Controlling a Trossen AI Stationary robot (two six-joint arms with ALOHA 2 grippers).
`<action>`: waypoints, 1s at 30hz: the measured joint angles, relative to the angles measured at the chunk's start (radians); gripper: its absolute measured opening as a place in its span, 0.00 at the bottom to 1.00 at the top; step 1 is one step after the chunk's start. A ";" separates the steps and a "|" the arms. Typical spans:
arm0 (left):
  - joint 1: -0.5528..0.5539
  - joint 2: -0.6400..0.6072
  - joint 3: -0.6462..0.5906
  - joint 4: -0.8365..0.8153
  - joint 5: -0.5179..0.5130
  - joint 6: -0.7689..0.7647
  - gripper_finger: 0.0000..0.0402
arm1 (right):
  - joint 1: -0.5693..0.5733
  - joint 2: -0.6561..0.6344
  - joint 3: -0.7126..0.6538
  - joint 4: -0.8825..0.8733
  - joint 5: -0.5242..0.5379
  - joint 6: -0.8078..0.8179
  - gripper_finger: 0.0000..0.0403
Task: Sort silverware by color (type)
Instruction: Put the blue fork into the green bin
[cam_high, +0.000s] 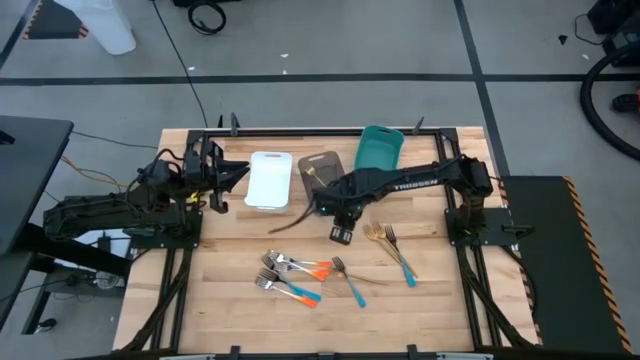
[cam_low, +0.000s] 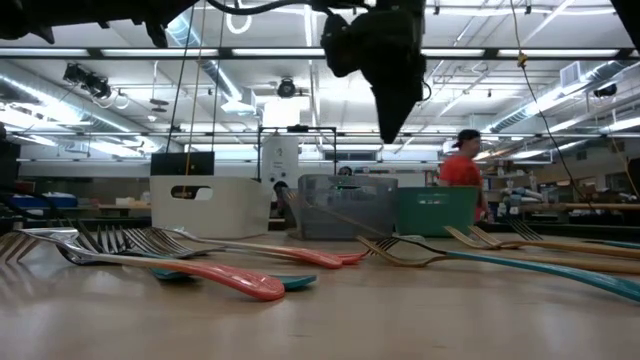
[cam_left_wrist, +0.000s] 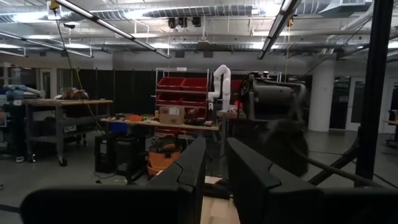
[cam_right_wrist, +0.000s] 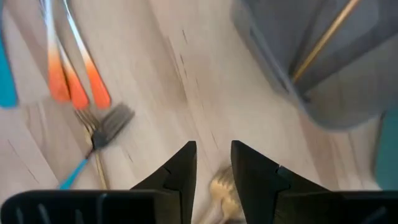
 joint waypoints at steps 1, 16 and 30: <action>0.000 0.000 0.000 0.000 0.000 0.000 0.18 | 0.010 0.000 0.000 -0.017 0.004 0.010 0.27; -0.001 0.143 0.086 -0.124 0.000 -0.025 0.18 | 0.147 -0.002 -0.102 -0.170 0.095 0.129 0.22; -0.001 0.177 0.090 -0.096 0.000 -0.011 0.18 | 0.214 -0.239 -0.403 -0.109 0.079 0.382 0.16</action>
